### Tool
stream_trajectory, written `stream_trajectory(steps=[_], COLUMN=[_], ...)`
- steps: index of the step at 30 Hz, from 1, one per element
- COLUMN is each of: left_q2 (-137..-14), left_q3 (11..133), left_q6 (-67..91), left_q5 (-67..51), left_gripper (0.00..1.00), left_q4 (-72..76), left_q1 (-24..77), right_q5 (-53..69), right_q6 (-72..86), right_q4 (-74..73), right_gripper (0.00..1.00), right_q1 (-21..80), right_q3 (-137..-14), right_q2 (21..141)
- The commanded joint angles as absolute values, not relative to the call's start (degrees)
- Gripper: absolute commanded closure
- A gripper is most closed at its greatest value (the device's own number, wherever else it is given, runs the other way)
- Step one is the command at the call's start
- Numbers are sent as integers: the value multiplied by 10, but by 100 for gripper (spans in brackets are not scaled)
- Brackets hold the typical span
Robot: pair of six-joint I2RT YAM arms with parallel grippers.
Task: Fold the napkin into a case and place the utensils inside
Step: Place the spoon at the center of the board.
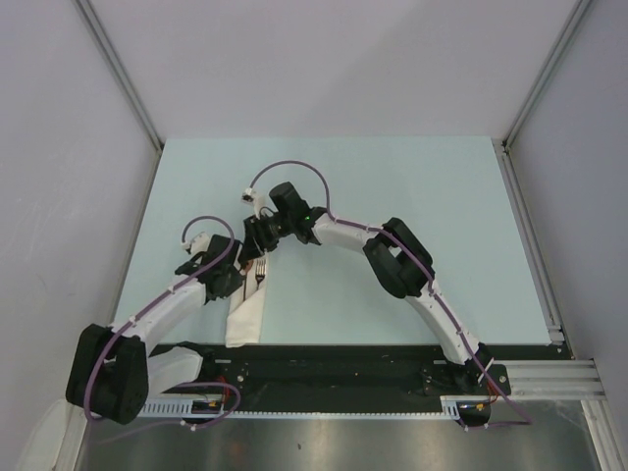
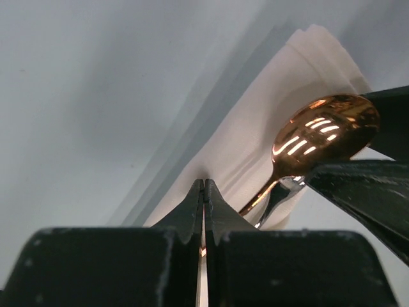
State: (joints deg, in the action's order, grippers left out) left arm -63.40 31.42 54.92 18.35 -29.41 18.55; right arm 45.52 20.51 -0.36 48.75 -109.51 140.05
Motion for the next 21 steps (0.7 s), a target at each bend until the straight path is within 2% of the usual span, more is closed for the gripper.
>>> stream_trajectory(steps=[1, 10, 18, 21], left_q2=[-669, -680, -664, -657], left_q3=[305, 277, 279, 282], left_q6=[536, 539, 531, 527], left_q5=[172, 165, 168, 172], left_gripper=[100, 100, 100, 100], left_q4=[-264, -241, -244, -247], left_q1=[167, 151, 150, 150], right_q5=[466, 466, 454, 438], right_q6=[216, 232, 193, 180], right_q4=[31, 57, -21, -42], right_gripper=[49, 50, 48, 43], right_q1=[491, 497, 496, 494], right_q3=[-1085, -1059, -1146, -1151], right_q2=[1401, 1405, 1427, 1426])
